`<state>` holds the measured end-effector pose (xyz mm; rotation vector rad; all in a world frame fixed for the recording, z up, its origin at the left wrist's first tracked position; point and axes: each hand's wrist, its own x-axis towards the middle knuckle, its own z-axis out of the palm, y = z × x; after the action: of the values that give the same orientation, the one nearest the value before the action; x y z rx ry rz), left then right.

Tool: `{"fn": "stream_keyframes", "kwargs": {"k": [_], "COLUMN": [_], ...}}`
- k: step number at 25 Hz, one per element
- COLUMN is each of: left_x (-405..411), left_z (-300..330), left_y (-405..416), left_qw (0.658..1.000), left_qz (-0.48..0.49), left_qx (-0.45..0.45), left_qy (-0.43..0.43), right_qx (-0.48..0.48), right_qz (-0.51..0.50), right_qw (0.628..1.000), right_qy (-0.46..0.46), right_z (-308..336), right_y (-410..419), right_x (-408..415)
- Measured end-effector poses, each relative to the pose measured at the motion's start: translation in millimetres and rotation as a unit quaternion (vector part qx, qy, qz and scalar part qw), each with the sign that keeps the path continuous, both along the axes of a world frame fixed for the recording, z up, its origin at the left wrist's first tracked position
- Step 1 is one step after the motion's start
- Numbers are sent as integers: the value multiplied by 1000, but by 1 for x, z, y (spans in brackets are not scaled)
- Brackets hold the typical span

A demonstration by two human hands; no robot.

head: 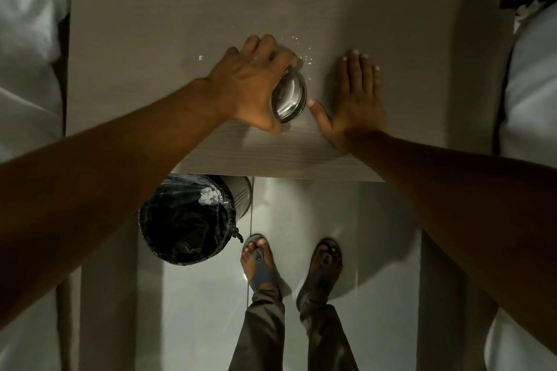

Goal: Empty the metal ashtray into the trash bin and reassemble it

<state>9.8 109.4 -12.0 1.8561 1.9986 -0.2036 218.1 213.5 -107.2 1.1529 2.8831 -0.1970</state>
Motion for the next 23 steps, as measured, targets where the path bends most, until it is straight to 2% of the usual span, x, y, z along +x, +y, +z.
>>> {"fn": "stream_keyframes", "kwargs": {"k": [8,23], "left_x": [2,7], "left_z": [-5,-16], "left_y": [12,9], "left_qw": [999,1000], "left_qz": [-2,19], "left_qx": [-22,-1], "left_qy": [41,0], "right_qx": [-12,-11], "right_qz": [-8,-12], "right_qw": [1000,1000], "right_qy": [0,8], "right_z": [3,0], "right_y": [2,-1], "right_x": [-4,1]}}
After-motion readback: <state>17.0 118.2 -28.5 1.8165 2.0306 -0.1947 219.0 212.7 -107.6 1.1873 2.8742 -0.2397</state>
